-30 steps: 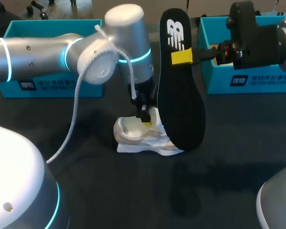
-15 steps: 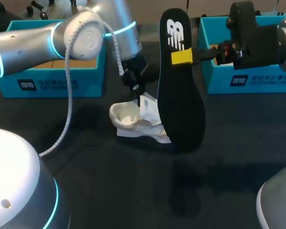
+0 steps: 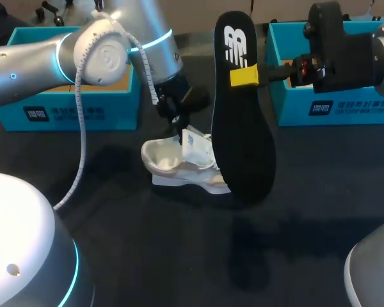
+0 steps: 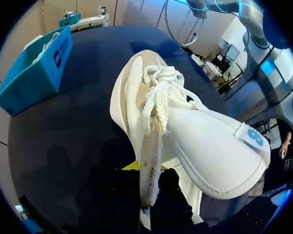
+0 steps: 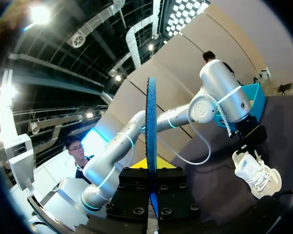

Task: Take the shoe out of the shoebox, open the shoe tongue, remove and reinsert the insole, then place the shoe into the shoebox

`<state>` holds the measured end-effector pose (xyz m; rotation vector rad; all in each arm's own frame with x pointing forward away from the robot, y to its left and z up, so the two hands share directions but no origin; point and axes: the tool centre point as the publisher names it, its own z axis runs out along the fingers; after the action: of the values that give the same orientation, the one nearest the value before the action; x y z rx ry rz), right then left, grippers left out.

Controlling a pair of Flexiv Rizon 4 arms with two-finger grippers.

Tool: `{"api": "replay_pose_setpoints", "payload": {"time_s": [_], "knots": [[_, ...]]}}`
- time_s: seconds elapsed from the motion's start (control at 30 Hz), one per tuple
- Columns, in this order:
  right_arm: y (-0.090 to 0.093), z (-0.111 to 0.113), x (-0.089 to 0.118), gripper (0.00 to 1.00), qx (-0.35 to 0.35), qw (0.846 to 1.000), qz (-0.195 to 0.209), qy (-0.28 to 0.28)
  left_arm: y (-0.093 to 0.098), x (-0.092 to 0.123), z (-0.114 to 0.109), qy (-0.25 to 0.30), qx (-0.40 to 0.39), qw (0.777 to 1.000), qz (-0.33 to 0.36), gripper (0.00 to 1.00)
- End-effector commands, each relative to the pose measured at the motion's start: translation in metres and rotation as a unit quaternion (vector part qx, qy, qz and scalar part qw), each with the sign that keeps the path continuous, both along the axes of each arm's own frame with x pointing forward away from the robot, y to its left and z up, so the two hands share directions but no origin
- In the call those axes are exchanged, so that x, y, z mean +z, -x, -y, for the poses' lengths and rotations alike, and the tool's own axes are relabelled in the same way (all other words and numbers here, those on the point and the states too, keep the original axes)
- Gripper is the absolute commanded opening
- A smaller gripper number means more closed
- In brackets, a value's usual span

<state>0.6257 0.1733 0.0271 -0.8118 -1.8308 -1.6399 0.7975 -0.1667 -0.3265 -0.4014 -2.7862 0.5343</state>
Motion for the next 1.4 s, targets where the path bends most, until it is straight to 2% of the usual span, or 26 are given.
{"api": "replay_pose_setpoints", "payload": {"time_s": [0.03,0.2,0.37,0.5,0.7,1.07,1.4], "knots": [[-0.001,-0.003,0.000,0.00,0.000,1.000,-0.001,0.001,0.001,0.002,-0.001,0.000,0.000,1.000,0.001,0.00],[-0.001,-0.003,0.000,0.00,0.000,1.000,-0.001,0.001,-0.009,0.005,-0.003,0.000,-0.029,0.999,-0.028,0.00],[-0.001,-0.003,0.000,0.00,0.000,1.000,-0.001,0.001,-0.019,0.008,-0.004,-0.031,-0.093,0.994,-0.042,0.00],[-0.001,-0.003,0.000,0.00,0.000,1.000,-0.001,0.001,-0.025,0.010,-0.003,-0.068,-0.167,0.982,-0.060,0.00],[-0.001,-0.003,0.000,0.00,0.000,1.000,-0.001,0.001,-0.027,0.012,-0.001,-0.097,-0.240,0.965,-0.048,0.00],[-0.001,-0.003,0.000,0.00,0.000,1.000,-0.001,0.001,-0.024,0.011,0.003,-0.101,-0.420,0.901,-0.044,0.00],[-0.001,-0.003,0.000,0.00,0.000,1.000,-0.001,0.001,-0.018,0.009,0.008,-0.123,-0.525,0.842,-0.011,0.00]]}}
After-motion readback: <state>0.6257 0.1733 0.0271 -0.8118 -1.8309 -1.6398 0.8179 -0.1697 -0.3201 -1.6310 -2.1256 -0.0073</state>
